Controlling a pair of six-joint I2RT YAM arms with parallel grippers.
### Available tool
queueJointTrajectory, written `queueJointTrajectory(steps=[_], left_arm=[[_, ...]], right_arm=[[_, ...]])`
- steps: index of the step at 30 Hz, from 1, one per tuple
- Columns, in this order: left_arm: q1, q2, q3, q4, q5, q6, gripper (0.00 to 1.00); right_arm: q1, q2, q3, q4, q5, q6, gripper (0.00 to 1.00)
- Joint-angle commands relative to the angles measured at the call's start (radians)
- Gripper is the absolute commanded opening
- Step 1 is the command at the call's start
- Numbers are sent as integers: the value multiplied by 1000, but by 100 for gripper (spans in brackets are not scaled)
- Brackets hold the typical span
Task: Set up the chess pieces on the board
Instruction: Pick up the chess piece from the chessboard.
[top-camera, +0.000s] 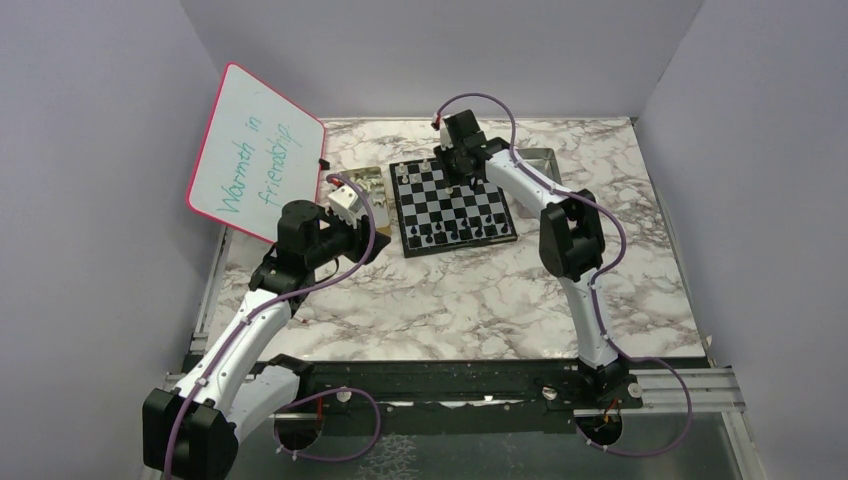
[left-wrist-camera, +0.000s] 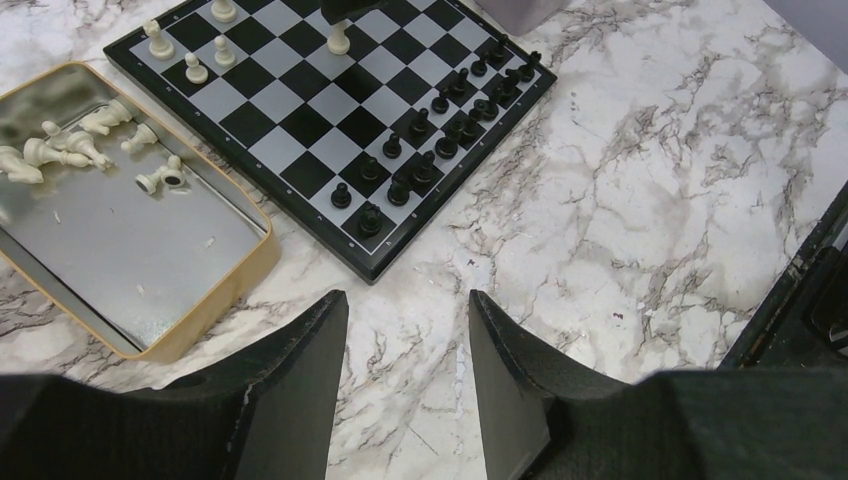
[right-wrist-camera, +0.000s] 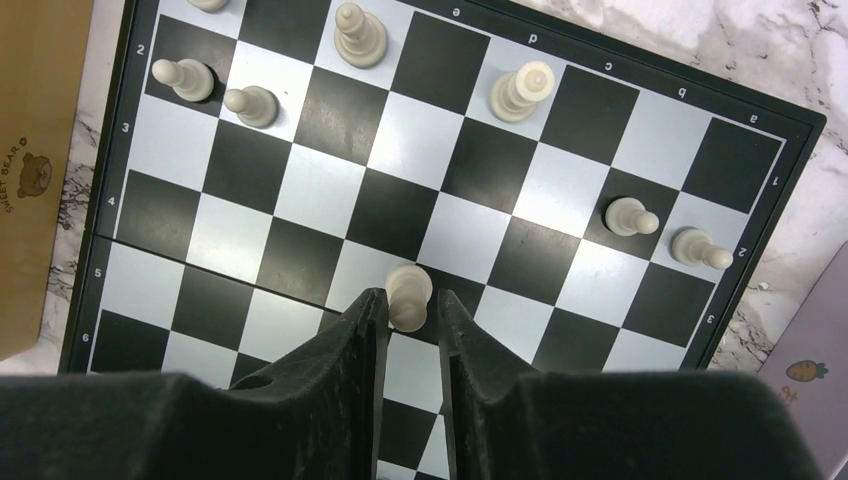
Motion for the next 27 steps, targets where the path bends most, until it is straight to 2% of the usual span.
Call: queueJointTrajectory(steps=[1, 4, 7, 17, 27], left_arm=[[-5, -16, -1, 4, -19, 2, 49], [-4, -17, 0, -1, -24, 4, 49], [-4, -20, 1, -5, -33, 3, 49], [-6, -35, 0, -4, -29, 1, 49], [-6, -40, 5, -4, -36, -1, 50]], right_arm=[[2, -29, -7, 28, 12, 5, 28], [2, -36, -30, 45, 3, 26, 18], [2, -43, -42, 59, 4, 38, 14], [5, -49, -18, 141, -8, 26, 9], [4, 31, 123, 159, 14, -35, 9]])
